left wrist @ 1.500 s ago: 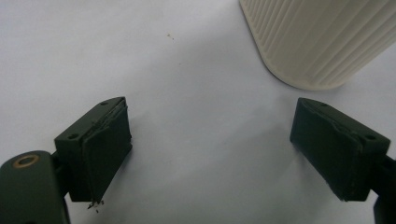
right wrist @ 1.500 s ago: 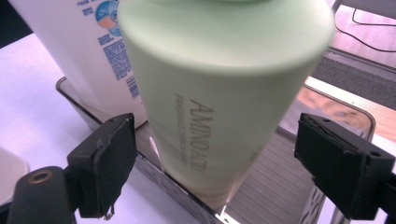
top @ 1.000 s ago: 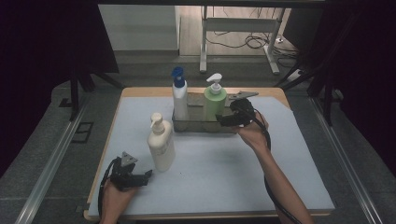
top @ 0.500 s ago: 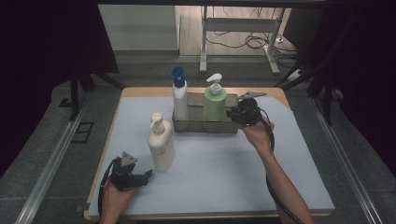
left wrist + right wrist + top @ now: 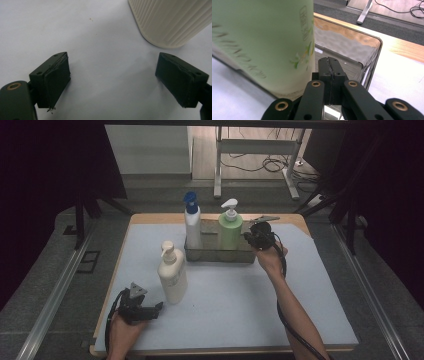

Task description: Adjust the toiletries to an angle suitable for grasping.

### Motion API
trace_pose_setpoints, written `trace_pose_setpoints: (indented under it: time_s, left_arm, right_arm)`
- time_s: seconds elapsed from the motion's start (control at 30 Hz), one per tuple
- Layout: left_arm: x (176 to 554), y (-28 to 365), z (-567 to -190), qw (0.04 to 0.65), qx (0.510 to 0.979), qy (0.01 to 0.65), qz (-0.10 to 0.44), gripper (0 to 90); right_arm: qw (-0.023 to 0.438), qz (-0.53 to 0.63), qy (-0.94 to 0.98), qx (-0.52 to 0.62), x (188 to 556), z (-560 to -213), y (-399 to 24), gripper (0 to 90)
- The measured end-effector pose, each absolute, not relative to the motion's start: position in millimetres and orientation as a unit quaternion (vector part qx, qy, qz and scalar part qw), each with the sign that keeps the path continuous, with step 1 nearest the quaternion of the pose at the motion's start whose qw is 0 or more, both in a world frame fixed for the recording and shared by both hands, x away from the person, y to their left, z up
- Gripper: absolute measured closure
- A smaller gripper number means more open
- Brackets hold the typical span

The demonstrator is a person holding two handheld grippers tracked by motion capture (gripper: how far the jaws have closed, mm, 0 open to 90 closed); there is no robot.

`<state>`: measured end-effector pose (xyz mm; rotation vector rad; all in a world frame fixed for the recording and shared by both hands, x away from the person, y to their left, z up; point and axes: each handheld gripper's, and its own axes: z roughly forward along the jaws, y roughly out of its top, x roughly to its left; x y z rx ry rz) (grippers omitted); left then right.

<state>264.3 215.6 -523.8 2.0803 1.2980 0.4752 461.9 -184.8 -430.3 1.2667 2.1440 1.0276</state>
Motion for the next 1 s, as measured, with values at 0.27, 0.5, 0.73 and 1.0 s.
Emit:
trace_pose_setpoints:
  time_s: [0.27,0.5,0.73,1.0]
  left_arm:
    - [264.3,215.6,-523.8,0.316,0.79,0.493,0.18,12.3]
    - [264.3,215.6,-523.8,0.317,0.79,0.493,0.18,12.3]
    - [264.3,215.6,-523.8,0.316,0.79,0.493,0.18,12.3]
    - [264.3,215.6,-523.7,0.316,0.79,0.493,0.18,12.3]
  right_arm:
    - [0.217,0.366,0.775,0.467,474.7,-439.4,-176.6,89.4]
    - [0.209,0.364,0.777,0.47,483.3,-447.2,-172.9,89.4]
    - [0.201,0.36,0.778,0.475,485.1,-452.1,-171.7,89.5]
    - [0.197,0.36,0.778,0.476,485.1,-453.0,-171.0,89.5]
